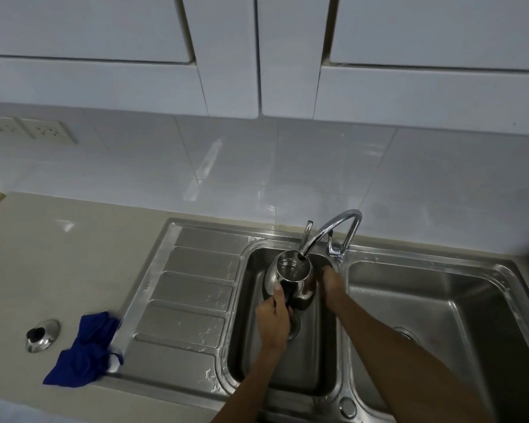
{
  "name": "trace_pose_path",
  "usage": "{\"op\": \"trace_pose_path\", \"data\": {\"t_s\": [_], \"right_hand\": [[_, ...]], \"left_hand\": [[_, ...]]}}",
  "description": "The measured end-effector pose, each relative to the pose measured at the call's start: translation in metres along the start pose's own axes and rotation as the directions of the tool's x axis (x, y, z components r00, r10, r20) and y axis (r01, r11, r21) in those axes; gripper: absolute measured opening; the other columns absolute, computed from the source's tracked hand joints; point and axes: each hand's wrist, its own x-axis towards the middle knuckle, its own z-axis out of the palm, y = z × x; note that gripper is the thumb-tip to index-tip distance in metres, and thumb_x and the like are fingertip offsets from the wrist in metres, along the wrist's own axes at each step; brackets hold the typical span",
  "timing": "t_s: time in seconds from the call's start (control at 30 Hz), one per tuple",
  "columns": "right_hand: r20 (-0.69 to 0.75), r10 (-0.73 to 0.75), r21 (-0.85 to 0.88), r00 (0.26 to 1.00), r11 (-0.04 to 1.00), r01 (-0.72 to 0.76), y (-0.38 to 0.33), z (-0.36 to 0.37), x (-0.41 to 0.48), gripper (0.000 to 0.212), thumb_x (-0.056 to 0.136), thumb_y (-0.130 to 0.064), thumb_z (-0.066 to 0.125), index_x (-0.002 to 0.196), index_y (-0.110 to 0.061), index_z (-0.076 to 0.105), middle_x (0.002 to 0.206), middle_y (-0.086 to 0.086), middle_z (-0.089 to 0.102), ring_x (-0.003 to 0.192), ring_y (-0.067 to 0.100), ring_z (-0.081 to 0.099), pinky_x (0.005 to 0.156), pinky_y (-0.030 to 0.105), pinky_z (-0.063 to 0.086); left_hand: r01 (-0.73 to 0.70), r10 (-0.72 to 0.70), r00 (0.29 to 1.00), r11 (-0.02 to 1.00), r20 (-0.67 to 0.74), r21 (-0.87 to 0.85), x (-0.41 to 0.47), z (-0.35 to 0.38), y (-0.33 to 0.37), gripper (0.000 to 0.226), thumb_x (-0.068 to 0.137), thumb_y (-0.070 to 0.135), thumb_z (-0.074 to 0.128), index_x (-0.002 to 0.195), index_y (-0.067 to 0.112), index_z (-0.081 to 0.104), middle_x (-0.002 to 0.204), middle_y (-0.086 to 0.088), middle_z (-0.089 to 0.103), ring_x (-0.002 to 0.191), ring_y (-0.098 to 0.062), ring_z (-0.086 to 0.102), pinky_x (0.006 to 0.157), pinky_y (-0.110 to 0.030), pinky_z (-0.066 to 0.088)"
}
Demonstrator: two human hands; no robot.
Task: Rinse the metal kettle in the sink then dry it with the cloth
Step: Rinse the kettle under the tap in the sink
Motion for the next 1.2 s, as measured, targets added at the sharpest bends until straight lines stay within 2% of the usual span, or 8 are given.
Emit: {"op": "trace_pose_path", "data": {"t_s": [0.1,0.2,0.3,0.43,0.53,0.63,0.93,1.2], "right_hand": [[-0.079,-0.315,-0.302,0.946,0.912,0.278,-0.051,-0.006,-0.021,0.022,0.096,-0.014,0.049,0.106,-0.002,0.065,0.1,0.016,0.065,0.095,0.033,0.061,0.071,0.03,0.04],[0.111,-0.564,-0.552,0.819,0.65,0.522,-0.073,-0.007,-0.004,0.043,0.091,-0.007,0.055,0.133,-0.002,0.053,0.13,0.017,0.058,0.118,0.038,0.057,0.087,0.038,0.053],[0.338,-0.524,-0.775,0.782,0.317,0.547,-0.082,-0.006,0.025,0.066,0.09,-0.01,0.06,0.149,0.003,0.031,0.157,0.024,0.028,0.14,0.042,0.036,0.115,0.045,0.034],[0.525,-0.412,-0.82,0.745,-0.01,0.573,-0.098,-0.003,0.033,0.069,0.096,-0.014,0.055,0.152,0.005,0.02,0.161,0.026,0.014,0.149,0.041,0.019,0.121,0.047,0.023],[0.558,-0.393,-0.799,0.731,-0.019,0.601,-0.1,-0.006,0.037,0.049,0.089,-0.006,0.057,0.136,0.006,0.047,0.143,0.025,0.043,0.132,0.041,0.043,0.111,0.048,0.039],[0.557,-0.454,-0.787,0.696,-0.021,0.616,-0.092,-0.011,0.041,0.039,0.084,-0.003,0.057,0.122,0.008,0.057,0.13,0.026,0.053,0.125,0.043,0.048,0.106,0.048,0.041],[0.471,-0.514,-0.847,0.717,-0.035,0.531,-0.057,-0.017,0.022,0.084,0.082,-0.008,0.064,0.152,0.002,0.02,0.158,0.021,0.023,0.15,0.036,0.016,0.122,0.047,0.021],[0.478,-0.504,-0.851,0.72,-0.061,0.522,-0.052,-0.024,0.015,0.087,0.087,-0.017,0.059,0.155,0.002,0.007,0.163,0.022,0.009,0.152,0.037,0.006,0.125,0.045,0.01]], "left_hand": [[0.022,-0.022,1.0,1.0,-0.002,-0.014,0.001,0.001,-0.002,0.055,0.104,0.032,0.047,0.052,0.014,0.056,0.047,0.002,0.056,0.043,-0.008,0.052,0.05,-0.028,0.043],[0.035,-0.035,0.999,0.999,-0.023,-0.003,0.001,0.003,-0.004,0.056,0.104,0.032,0.048,0.05,0.017,0.057,0.045,0.002,0.056,0.042,-0.008,0.052,0.052,-0.03,0.045],[0.043,-0.043,0.999,0.999,-0.023,-0.003,0.002,0.002,-0.004,0.055,0.104,0.03,0.048,0.052,0.016,0.057,0.045,0.003,0.056,0.041,-0.007,0.05,0.052,-0.029,0.044],[0.052,-0.052,0.999,0.999,-0.018,-0.018,0.002,-0.001,-0.002,0.054,0.104,0.028,0.048,0.052,0.015,0.056,0.045,0.003,0.054,0.041,-0.007,0.047,0.049,-0.026,0.04],[0.054,-0.054,0.998,0.998,-0.025,-0.031,0.003,-0.002,0.0,0.055,0.104,0.028,0.047,0.052,0.012,0.056,0.044,0.003,0.054,0.04,-0.008,0.047,0.047,-0.026,0.039],[0.053,-0.054,0.998,0.998,-0.033,-0.03,0.005,-0.001,0.002,0.055,0.104,0.03,0.048,0.053,0.012,0.056,0.043,0.003,0.054,0.04,-0.006,0.047,0.046,-0.023,0.04],[0.01,-0.01,1.0,1.0,-0.025,-0.015,0.006,-0.003,0.005,0.057,0.104,0.029,0.048,0.05,0.014,0.057,0.042,0.005,0.055,0.041,-0.004,0.051,0.048,-0.018,0.043],[0.032,-0.032,0.999,0.999,-0.01,-0.042,0.001,-0.006,0.007,0.058,0.103,0.031,0.05,0.049,0.013,0.055,0.043,0.003,0.054,0.042,-0.008,0.052,0.051,-0.026,0.044]]}}
